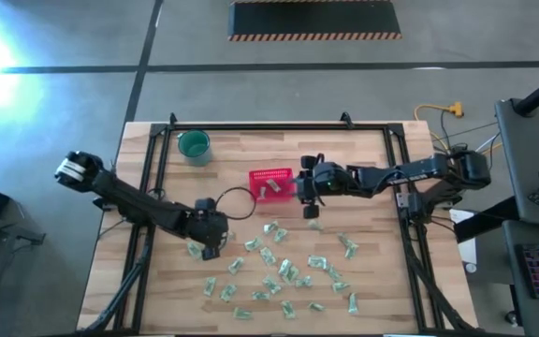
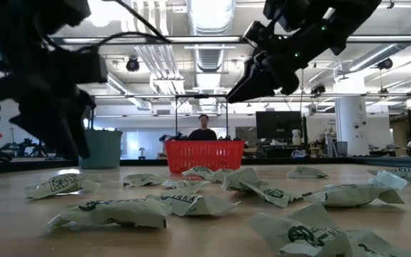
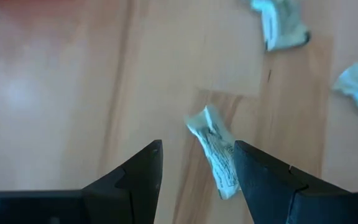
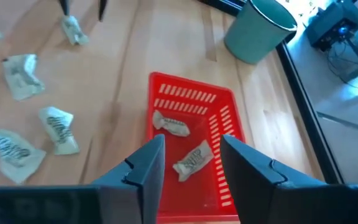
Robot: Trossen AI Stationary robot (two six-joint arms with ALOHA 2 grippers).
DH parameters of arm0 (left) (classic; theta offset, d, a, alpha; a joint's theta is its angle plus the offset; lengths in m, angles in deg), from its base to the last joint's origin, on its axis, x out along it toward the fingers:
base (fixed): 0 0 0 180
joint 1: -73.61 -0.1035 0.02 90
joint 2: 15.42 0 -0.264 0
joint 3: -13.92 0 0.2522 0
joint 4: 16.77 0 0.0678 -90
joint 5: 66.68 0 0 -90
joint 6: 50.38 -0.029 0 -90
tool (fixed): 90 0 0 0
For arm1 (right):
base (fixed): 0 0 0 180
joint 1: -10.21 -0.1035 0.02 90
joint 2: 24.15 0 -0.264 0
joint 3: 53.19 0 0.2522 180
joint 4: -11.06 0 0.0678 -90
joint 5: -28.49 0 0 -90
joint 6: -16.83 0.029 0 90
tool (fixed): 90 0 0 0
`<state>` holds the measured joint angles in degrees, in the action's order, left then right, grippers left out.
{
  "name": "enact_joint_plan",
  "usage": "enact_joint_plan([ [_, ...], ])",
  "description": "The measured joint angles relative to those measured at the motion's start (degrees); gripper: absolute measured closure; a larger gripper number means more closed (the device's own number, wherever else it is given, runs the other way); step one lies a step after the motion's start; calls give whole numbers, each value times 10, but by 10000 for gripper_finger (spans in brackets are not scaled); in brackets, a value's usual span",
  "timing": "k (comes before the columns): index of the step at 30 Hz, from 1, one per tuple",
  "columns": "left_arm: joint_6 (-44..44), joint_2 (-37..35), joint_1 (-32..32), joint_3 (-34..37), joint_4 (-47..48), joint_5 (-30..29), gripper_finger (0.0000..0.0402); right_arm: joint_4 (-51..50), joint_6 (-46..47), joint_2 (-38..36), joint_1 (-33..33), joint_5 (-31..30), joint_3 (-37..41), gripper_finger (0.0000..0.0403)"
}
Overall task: Pick and place items into bin
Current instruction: Put the stevia packet into the red bin
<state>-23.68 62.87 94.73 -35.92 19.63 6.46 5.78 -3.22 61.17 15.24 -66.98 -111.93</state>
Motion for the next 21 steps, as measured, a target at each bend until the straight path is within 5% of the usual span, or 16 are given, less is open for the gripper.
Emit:
enact_joint_plan([
  [11,-5,58,-1,-11,-14,32,232,-24,0,-6,-5,0,0,278],
  [21,-53,42,-1,-10,-11,35,392,-31,0,-6,-5,-1,1,293],
])
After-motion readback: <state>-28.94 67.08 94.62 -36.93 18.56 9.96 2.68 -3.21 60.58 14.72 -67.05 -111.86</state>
